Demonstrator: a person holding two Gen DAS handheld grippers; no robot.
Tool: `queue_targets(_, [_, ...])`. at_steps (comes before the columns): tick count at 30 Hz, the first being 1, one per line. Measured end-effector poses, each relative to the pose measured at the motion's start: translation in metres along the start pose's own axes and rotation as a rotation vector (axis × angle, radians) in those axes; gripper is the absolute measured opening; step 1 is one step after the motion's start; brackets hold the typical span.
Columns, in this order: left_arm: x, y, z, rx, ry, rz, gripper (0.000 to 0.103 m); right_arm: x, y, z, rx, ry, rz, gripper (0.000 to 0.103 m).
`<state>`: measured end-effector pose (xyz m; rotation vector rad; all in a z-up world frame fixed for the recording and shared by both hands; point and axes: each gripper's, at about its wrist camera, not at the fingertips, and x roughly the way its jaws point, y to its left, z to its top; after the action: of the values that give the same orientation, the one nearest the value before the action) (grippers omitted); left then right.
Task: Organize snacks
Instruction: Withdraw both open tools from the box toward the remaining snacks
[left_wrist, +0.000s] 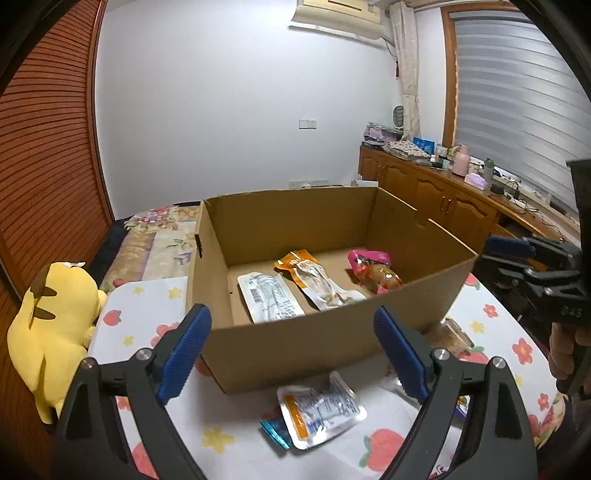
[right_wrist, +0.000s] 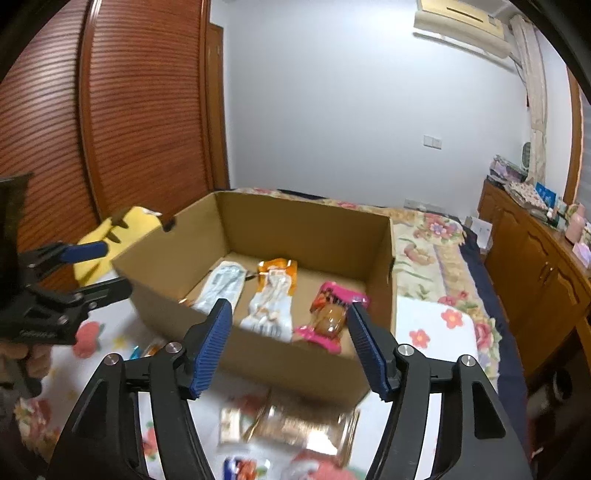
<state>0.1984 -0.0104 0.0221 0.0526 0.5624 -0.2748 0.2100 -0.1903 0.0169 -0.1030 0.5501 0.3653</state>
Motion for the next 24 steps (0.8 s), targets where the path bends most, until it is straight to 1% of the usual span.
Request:
queue_targets(4, [-0.006,-0.006,-0.011,-0.002,0.005,-0.029,0.091,-0.012,-0.007,-0.027,0.061,0.018,0.032,0.068])
queue_targets(10, [-0.007,-0.018,-0.035,0.003,0.024,-0.044,0.091,-0.014,-0.015,-0.070,0.106,0.091,0.025,0.068])
queue_targets(12, [-0.002,-0.025,-0.043,0.027,0.042,-0.041,0.091,-0.013,-0.014,-0.079,0.098,0.116,0.017,0.068])
queue_targets(15, [0.000,-0.031,-0.053,0.048,0.049,-0.039,0.091,-0.010,-0.015,-0.091,0.104,0.144,0.025,0.068])
queue_targets(24, [-0.003,-0.045,-0.085,0.048,0.109,-0.078,0.091,-0.016,-0.018,-0.134,0.155,0.208,0.052,0.068])
